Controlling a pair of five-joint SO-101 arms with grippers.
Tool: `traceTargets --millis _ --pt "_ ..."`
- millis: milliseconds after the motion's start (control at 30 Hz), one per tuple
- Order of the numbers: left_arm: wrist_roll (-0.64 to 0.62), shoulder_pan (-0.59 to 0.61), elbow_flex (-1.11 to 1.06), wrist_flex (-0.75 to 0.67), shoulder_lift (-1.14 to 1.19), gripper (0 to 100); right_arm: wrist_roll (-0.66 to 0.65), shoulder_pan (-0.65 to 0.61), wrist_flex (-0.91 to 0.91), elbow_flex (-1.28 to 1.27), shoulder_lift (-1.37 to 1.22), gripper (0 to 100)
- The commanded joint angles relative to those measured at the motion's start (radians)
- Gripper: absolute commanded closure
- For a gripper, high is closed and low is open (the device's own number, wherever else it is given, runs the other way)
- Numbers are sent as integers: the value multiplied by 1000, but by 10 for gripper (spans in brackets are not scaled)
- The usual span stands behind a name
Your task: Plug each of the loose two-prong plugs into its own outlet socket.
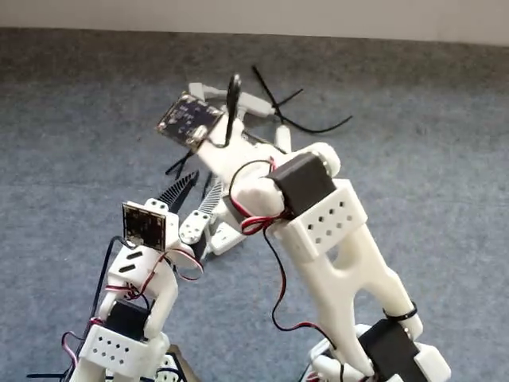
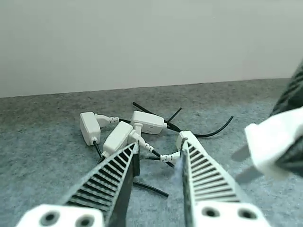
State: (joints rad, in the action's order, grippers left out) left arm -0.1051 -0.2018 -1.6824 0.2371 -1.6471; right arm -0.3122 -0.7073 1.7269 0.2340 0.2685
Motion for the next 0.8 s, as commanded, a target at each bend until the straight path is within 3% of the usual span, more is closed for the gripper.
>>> traceTargets --millis 0,133,300,433,767 --pt "-2 122 -21 -2 -15 839 97 51 12 56 -30 940" --pt "-6 262 -21 -2 -15 841 169 51 12 56 -137 940" --pt "-9 389 -21 5 -4 842 367 51 -8 56 -259 940" --pt "-9 392 -21 21 -4 842 597 70 -105 56 -341 961" --pt "-11 390 -21 31 -4 842 934 156 -174 56 -423 965"
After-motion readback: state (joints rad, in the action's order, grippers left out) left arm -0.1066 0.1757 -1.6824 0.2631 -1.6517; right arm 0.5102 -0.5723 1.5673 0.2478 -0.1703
